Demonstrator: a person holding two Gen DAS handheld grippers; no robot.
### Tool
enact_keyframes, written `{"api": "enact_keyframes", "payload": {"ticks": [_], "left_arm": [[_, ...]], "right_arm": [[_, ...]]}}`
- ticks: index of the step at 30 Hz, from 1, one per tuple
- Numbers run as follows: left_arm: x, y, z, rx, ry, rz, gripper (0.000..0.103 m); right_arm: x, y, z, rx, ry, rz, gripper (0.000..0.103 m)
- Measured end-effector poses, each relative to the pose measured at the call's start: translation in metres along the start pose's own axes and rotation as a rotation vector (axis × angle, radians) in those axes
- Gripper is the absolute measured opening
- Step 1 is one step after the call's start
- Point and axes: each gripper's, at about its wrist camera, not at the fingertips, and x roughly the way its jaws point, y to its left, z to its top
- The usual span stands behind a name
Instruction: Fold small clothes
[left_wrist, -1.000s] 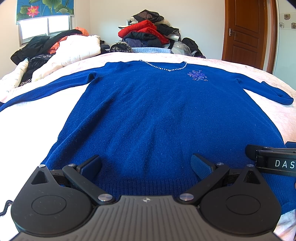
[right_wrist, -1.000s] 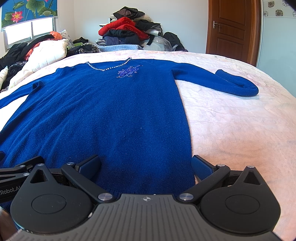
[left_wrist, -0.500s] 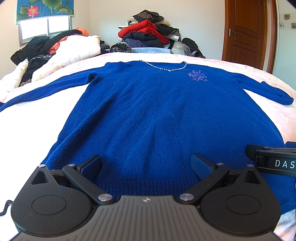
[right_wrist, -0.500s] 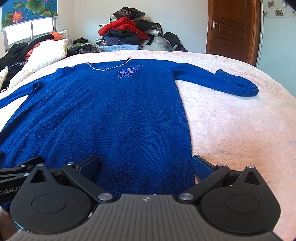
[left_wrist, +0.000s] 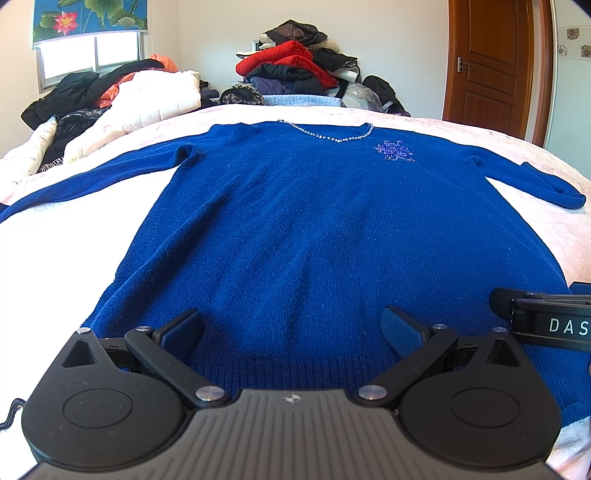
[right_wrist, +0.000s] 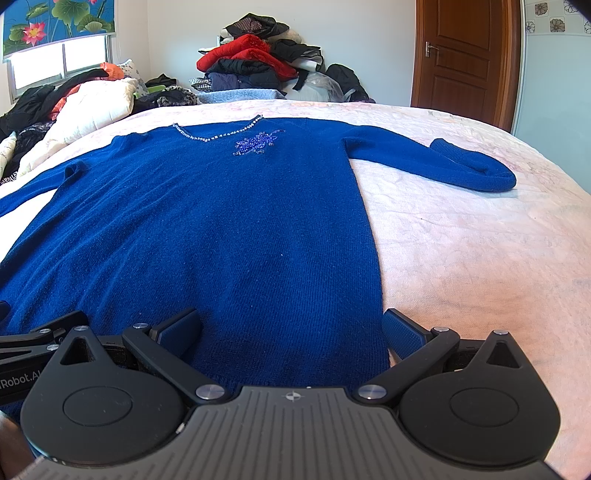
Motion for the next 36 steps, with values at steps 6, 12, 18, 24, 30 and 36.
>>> {"api": "enact_keyframes", "payload": {"ticks": [6, 12, 18, 24, 30, 36], "left_arm": [[0.0, 0.0, 0.0, 0.0, 0.0, 0.0, 0.103], [-0.006, 0.0, 0.004, -0.002, 0.019, 0.005, 0.103], [-0.034, 0.003, 0.022, 0.076, -0.078, -0.032, 0.103], [-0.019, -0.006, 0.056, 0.125, -0.098, -0.063, 0.103], [0.019, -0.018, 0.085, 0.11, -0.083, -0.069, 0.103], [0.053, -0.033, 0.097, 0.1, -0.025, -0.105, 0.103]], "right_arm": [[0.0, 0.0, 0.0, 0.0, 0.0, 0.0, 0.103], [-0.001, 0.002, -0.001, -0.001, 0.001, 0.002, 0.103], [-0.018, -0.019, 0.023, 0.1, -0.034, 0.087, 0.103], [-0.012, -0.034, 0.056, 0.001, -0.119, 0.095, 0.103], [0.02, -0.062, 0.084, -0.078, -0.129, 0.05, 0.092], [0.061, -0.129, 0.133, 0.005, -0.149, 0.014, 0.085]]}}
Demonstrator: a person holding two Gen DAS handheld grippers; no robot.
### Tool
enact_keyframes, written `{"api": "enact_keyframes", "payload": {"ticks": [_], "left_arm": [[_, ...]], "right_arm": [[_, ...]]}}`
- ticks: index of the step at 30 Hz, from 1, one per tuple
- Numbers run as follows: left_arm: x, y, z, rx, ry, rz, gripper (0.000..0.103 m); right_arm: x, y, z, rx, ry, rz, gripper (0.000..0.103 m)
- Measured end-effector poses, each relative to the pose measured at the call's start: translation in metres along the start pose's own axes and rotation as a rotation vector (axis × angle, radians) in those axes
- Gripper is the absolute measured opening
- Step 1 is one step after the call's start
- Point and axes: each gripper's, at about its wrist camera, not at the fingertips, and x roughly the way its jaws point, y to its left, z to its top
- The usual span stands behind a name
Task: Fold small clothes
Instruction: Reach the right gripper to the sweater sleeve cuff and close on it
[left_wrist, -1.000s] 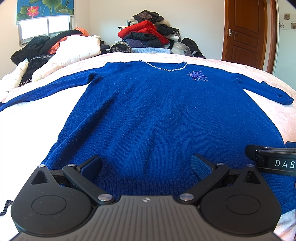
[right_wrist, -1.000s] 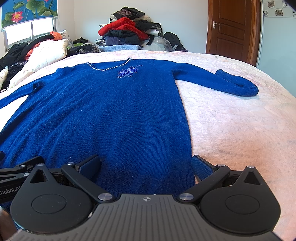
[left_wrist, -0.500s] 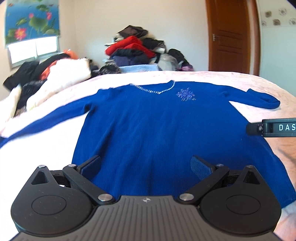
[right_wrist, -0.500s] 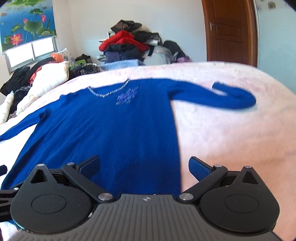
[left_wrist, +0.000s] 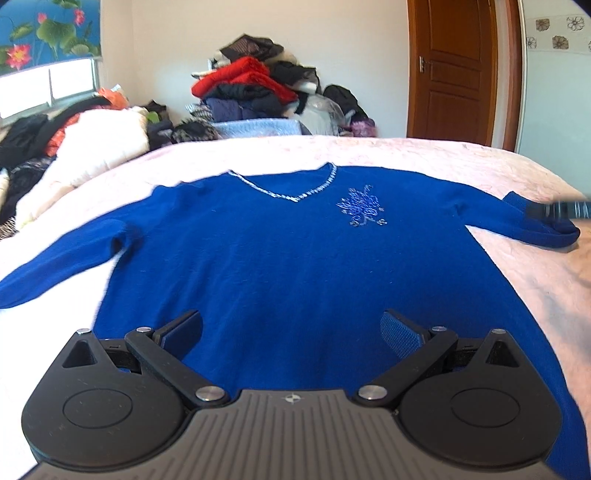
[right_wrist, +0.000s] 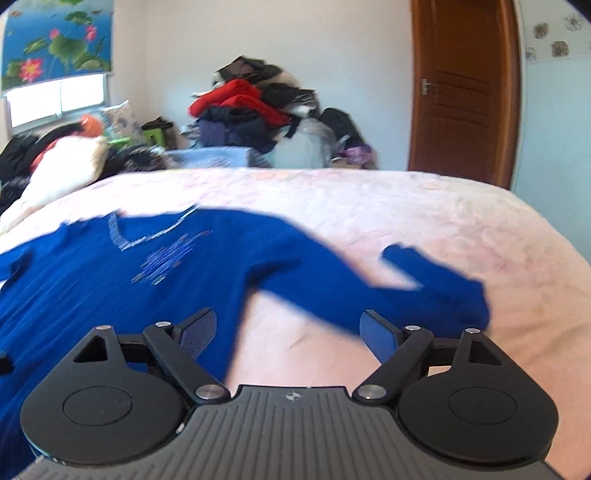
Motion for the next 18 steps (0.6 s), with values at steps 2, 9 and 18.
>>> {"api": "enact_keyframes", "payload": {"ticks": [2, 9, 18], "left_arm": [[0.01, -0.004, 0.005, -0.004, 0.01, -0.013, 0.103], [0.038, -0.019, 0.025, -0.026, 0.04, -0.036, 0.103], [0.071, -0.044, 0.041, -0.052, 0.085, -0.086, 0.103]], "right_arm": [[0.018, -0.025, 0.018, 0.004, -0.012, -0.04, 0.083], [0.091, -0.116, 0.051, 0.088, 0.094, -0.079, 0.066], [0.118, -0.145, 0.038, 0.125, 0.339, 0.106, 0.036]]}}
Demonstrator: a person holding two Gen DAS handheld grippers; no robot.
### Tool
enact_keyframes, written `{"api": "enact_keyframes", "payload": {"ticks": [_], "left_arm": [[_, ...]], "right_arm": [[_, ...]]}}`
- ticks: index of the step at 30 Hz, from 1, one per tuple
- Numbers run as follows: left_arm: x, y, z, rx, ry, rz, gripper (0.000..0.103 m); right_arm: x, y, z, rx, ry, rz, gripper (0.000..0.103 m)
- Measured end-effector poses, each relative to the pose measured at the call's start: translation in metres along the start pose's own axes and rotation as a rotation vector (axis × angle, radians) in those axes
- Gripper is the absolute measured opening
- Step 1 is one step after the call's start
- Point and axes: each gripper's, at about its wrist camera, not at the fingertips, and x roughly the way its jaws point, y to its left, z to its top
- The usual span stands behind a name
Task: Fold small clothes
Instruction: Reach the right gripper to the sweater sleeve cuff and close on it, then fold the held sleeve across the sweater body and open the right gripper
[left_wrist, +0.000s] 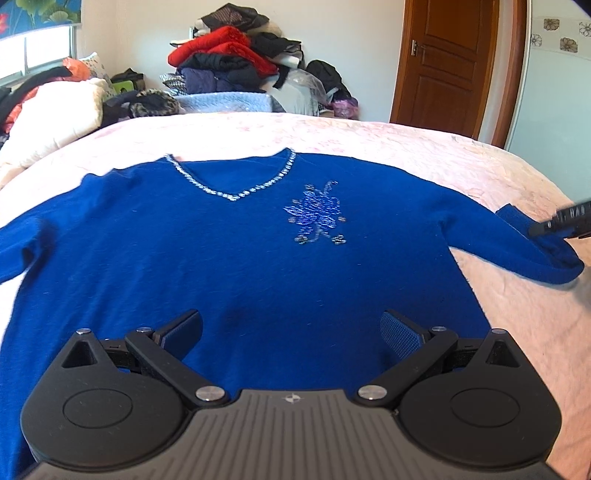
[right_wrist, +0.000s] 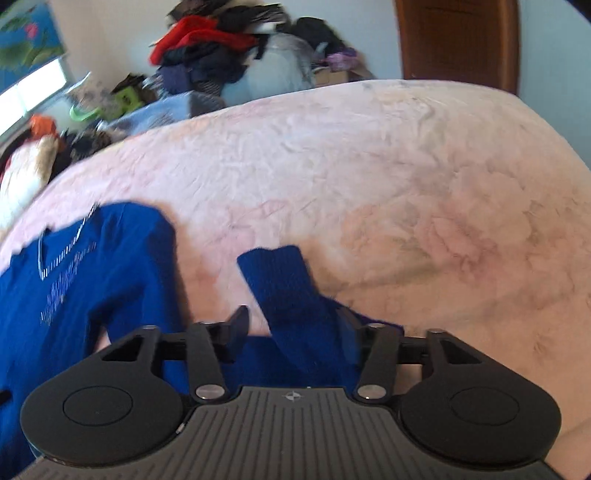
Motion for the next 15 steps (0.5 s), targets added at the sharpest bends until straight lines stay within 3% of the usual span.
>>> {"api": "enact_keyframes", "payload": {"ticks": [4, 6, 9, 11, 13, 15], "left_arm": [[0.007, -0.01, 0.002, 0.01, 0.014, -0.026, 0.103], [0.008, -0.012, 0.004, 0.006, 0.018, -0.046, 0.103], [0.007, -0.004, 0.013, -0.061, 0.018, -0.128, 0.103], [0.007, 0.008, 0.022, -0.163, 0.023, -0.217, 0.103], [0.012, 0.023, 0.031, -0.297, 0.04, -0.362, 0.103], [0.021, 0.034, 0.038, -0.426, 0.069, -0.505, 0.103]], "right_arm": [[-0.001, 0.0, -0.005, -0.055, -0.004, -0.01, 0.028], [-0.004, -0.007, -0.002, -0.034, -0.037, -0.01, 0.011], [-0.013, -0.001, -0.001, -0.028, -0.105, 0.021, 0.008], [-0.029, 0.027, -0.004, -0.073, -0.195, 0.013, 0.009], [-0.047, 0.069, -0.015, -0.149, -0.285, 0.086, 0.009], [-0.052, 0.113, -0.03, -0.21, -0.31, 0.18, 0.009]]}}
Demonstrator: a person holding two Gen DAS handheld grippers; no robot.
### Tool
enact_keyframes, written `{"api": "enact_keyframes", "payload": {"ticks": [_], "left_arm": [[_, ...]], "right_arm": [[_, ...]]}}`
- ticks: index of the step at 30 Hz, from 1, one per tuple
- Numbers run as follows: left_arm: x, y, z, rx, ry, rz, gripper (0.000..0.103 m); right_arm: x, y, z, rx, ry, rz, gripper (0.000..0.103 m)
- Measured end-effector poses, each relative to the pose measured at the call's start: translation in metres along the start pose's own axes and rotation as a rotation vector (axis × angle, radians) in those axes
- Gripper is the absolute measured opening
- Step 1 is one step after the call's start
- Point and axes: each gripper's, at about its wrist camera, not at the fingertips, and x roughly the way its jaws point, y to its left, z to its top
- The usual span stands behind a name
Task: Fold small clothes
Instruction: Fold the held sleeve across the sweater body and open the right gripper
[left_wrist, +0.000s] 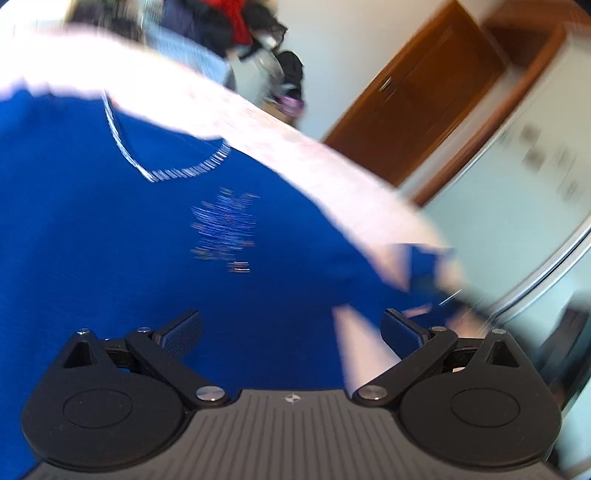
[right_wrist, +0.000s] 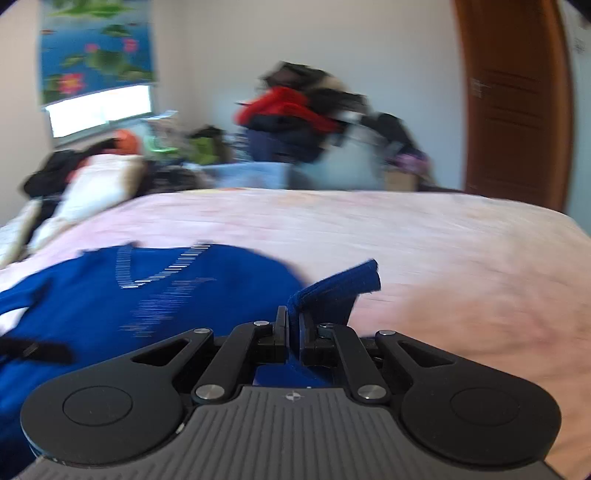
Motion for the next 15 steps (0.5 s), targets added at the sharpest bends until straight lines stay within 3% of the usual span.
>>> {"api": "enact_keyframes", "payload": {"ticks": [2, 3, 5, 9, 12, 15], "left_arm": [[0.01, 0.007, 0.008, -0.082, 0.043, -0.119, 0.103], [0.014, 0.008, 0.009, -0.102, 0.053, -0.133, 0.103], [0.021, 0.013, 0.008, -0.132, 0.058, -0.106, 0.103], [0.033, 0.026, 0.004, -0.214, 0.107, -0.111, 0.103], [0.042, 0.027, 0.004, -0.234, 0.104, -0.098, 0.103], [0.05, 0.023, 0.004, -0.217, 0.121, -0.085, 0.103]], "right_arm": [[0.003, 0.039, -0.012, -0.048, -0.013, 0.095, 0.018], [0.005, 0.051, -0.019, -0.073, -0.011, 0.112, 0.024], [0.002, 0.066, -0.028, -0.082, 0.013, 0.137, 0.049], [-0.023, 0.039, -0.03, 0.119, 0.036, 0.233, 0.053], [-0.037, 0.002, -0.033, 0.338, 0.068, 0.223, 0.056], [-0.047, -0.023, -0.043, 0.45, 0.062, 0.199, 0.062]]}}
